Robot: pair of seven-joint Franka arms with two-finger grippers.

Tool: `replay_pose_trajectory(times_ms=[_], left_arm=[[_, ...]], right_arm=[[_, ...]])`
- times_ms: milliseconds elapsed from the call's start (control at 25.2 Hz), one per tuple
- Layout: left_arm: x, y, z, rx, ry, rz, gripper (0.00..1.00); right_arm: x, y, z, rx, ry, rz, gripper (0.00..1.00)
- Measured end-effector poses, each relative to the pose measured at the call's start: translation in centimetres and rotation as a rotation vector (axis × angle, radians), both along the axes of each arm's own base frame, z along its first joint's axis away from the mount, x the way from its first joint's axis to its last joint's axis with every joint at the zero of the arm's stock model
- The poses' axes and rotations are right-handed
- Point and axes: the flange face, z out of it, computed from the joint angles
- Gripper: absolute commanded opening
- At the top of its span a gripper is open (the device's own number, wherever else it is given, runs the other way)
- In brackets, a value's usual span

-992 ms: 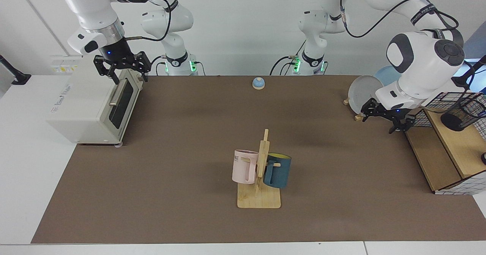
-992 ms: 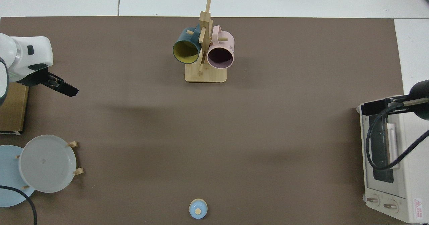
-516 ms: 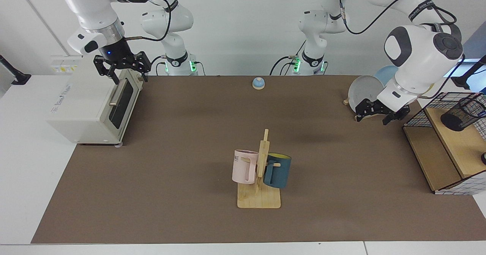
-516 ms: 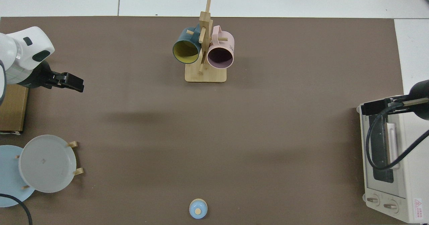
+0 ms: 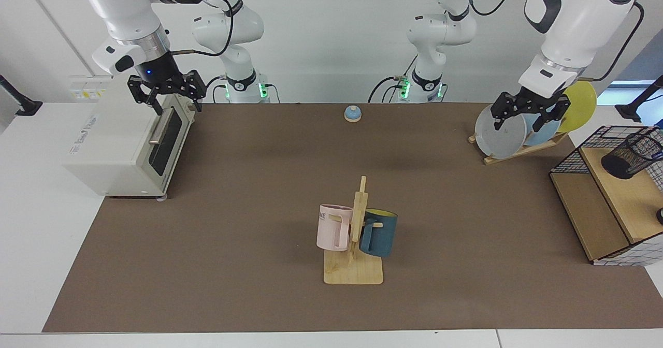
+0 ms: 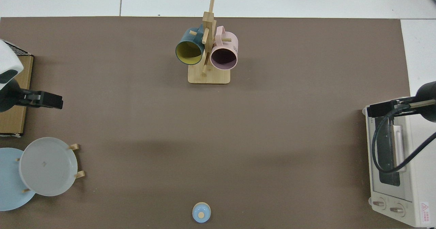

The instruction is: Put markers into pen holder

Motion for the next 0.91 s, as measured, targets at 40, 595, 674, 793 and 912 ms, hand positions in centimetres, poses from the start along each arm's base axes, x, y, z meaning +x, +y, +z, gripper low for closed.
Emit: replay_pose_trajectory(times_ms=[40, 595, 674, 793, 912], left_arm=[[-0.3, 0.7, -0.4, -0.006, 0.000, 0.012, 1.00], [0.5, 0.0, 0.4, -0.004, -0.055, -0.094, 1.00], [1.0, -0.4, 0.8, -0.004, -0.051, -0.101, 1.00], [1.4, -0.6, 0.6, -0.004, -0.040, -0.104, 1.00], [1.5, -0.6, 0.3, -0.004, -0.033, -0.104, 1.00]], right_arm=[[0.0, 0.0, 0.0, 0.000, 0.000, 0.000, 1.00], [0.0, 0.0, 0.0, 0.000, 0.000, 0.000, 1.00], [0.0, 0.0, 0.0, 0.000, 0.000, 0.000, 1.00], [0.0, 0.0, 0.0, 0.000, 0.000, 0.000, 1.00], [0.0, 0.0, 0.0, 0.000, 0.000, 0.000, 1.00]])
